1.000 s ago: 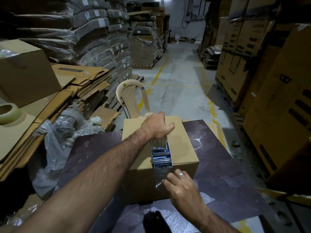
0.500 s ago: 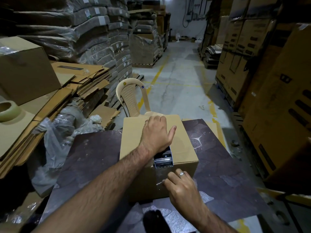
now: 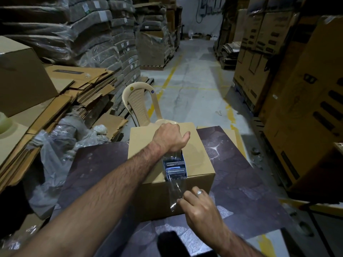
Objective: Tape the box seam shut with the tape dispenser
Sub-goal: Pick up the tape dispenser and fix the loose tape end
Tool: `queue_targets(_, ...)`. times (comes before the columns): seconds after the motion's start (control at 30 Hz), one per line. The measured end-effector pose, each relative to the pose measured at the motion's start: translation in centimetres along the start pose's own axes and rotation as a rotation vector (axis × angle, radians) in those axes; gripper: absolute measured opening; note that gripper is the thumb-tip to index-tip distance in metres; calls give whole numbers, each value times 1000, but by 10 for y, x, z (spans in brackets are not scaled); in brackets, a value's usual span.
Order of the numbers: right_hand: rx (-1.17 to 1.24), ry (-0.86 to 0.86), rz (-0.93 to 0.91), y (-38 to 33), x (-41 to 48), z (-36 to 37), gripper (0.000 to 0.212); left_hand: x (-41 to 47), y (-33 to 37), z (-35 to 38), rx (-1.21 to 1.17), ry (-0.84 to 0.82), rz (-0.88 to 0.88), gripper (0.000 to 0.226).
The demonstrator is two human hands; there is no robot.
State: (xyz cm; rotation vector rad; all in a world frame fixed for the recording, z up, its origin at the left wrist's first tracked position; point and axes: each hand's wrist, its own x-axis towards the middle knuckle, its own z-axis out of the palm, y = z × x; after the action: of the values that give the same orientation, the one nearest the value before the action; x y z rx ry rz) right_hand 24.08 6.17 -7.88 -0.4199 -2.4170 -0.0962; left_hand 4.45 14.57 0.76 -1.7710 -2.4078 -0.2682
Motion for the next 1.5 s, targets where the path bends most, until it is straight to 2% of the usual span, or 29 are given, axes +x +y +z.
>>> queue_targets(0.13,-18,8,-3,-4,-1,-10,18,-4,-8,-7,-80,22,-18,57)
queue_targets(0.23,-16,24,3,-11,-8,-12,31,-12,-12,-12,-185,40,-28,55)
queue_targets(0.3,-23,32,10,-15,-12,-11,28,-21,-9,-14,-225,75,-12,50)
queue_targets(0.43,-41,17,12,-15,-16,-11,25,-42,0,-27,-260,222,105,38)
queue_targets(0.57,-45,20,18,-15,-17,-12,32,-102,-1,-48,-431,415,203,20)
queue_targets(0.6,-44,23,21,-15,-17,-11,35,-124,-2,-47,-460,400,205,16)
queue_targets(0.67,-52,19,22,-15,-18,-11,30,-165,-9,-38,-463,342,190,17)
queue_targets(0.8,-59,-3,43,-18,-17,-13,27,-218,-20,-3,-398,224,197,39)
queue_targets(0.87,-63,-17,42,-19,-16,-14,29,-230,-20,9,-398,204,217,40)
queue_targets(1.17,-65,-25,80,-21,-17,-16,31,-238,-10,32,-410,286,131,20)
queue_targets(1.5,-56,-57,86,-22,-16,-18,34,-231,-10,32,-400,358,170,12)
